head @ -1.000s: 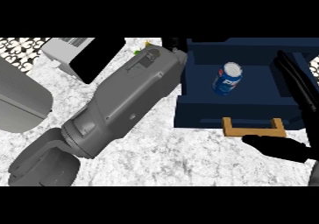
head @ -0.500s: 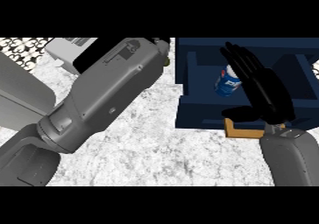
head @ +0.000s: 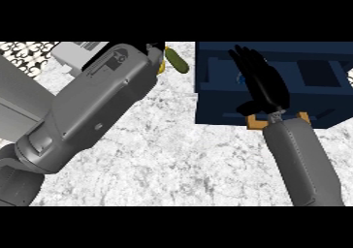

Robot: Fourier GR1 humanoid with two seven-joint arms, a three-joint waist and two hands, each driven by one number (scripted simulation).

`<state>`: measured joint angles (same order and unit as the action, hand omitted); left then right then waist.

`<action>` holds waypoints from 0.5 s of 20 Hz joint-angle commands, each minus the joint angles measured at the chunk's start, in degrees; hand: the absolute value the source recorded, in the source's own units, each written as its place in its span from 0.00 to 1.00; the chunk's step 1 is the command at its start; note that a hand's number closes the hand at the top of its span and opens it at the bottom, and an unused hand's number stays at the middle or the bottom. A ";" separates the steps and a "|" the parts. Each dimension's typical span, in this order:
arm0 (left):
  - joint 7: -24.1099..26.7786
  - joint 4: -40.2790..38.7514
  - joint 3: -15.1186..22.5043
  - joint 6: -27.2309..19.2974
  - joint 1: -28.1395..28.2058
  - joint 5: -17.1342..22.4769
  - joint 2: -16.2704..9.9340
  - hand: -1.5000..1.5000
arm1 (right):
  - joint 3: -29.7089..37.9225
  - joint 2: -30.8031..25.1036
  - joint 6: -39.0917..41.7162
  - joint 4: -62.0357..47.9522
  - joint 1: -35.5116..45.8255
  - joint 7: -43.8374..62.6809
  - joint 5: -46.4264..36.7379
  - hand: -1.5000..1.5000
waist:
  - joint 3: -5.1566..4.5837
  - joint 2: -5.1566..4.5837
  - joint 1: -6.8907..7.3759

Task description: Pick up the can, place it into the drawer and close the drawer

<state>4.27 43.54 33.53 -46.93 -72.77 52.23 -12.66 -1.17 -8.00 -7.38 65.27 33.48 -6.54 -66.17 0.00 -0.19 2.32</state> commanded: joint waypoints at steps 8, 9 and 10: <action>-5.30 8.93 -0.12 -0.41 4.69 -2.95 -6.07 0.00 | 4.68 -0.16 -18.87 -26.71 10.20 -2.23 -5.90 0.00 | 0.10 -0.48 0.43; -5.61 9.11 -1.17 0.89 5.73 -2.68 -7.93 0.00 | 4.66 0.86 -19.22 -26.86 10.77 -1.08 -6.13 0.00 | 0.07 -0.37 0.16; -6.36 12.88 0.12 -1.30 6.09 -3.43 -7.26 0.00 | 5.01 1.12 -20.56 -28.74 12.26 -0.45 -6.75 0.00 | 0.08 -0.21 0.85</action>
<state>-0.41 52.33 33.40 -47.43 -68.32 49.69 -18.41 2.26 -8.54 -22.19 44.17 44.40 -7.45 -72.52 -0.86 0.53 2.75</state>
